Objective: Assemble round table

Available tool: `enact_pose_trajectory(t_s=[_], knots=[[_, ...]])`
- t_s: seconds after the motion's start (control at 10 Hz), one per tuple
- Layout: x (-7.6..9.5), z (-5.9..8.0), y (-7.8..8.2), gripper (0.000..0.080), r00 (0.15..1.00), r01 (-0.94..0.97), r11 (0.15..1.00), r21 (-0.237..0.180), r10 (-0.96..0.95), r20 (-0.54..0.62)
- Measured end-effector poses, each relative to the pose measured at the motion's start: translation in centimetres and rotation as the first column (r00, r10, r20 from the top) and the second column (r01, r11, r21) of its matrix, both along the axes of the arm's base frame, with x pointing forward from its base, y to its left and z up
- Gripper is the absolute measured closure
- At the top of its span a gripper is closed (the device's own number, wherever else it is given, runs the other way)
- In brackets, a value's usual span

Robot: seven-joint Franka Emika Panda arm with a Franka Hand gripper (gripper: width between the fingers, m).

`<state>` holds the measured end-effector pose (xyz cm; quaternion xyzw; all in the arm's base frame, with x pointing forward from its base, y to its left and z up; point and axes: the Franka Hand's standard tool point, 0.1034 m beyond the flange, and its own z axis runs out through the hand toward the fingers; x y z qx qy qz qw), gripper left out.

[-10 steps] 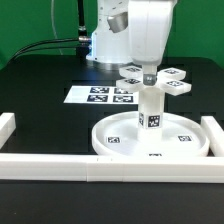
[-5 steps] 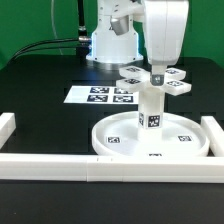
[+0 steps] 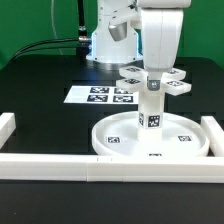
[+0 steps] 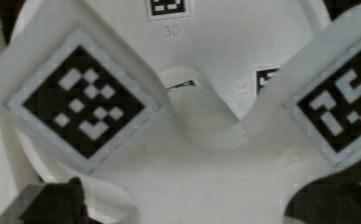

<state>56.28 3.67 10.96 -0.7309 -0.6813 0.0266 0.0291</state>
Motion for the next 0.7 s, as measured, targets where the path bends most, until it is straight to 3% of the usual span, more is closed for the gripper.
enact_pose_trajectory(t_s=[0.4, 0.5, 0.6, 0.7], knots=[[-0.31, -0.79, -0.04, 0.0150, 1.000, 0.006, 1.000, -0.002, -0.006, -0.014], [-0.30, -0.79, -0.07, 0.0243, 1.000, 0.005, 1.000, -0.002, -0.005, -0.014], [-0.29, -0.78, -0.17, 0.0243, 1.000, 0.006, 1.000, -0.003, -0.006, -0.013], [-0.29, -0.78, -0.18, 0.0350, 1.000, 0.008, 1.000, -0.003, -0.008, -0.013]])
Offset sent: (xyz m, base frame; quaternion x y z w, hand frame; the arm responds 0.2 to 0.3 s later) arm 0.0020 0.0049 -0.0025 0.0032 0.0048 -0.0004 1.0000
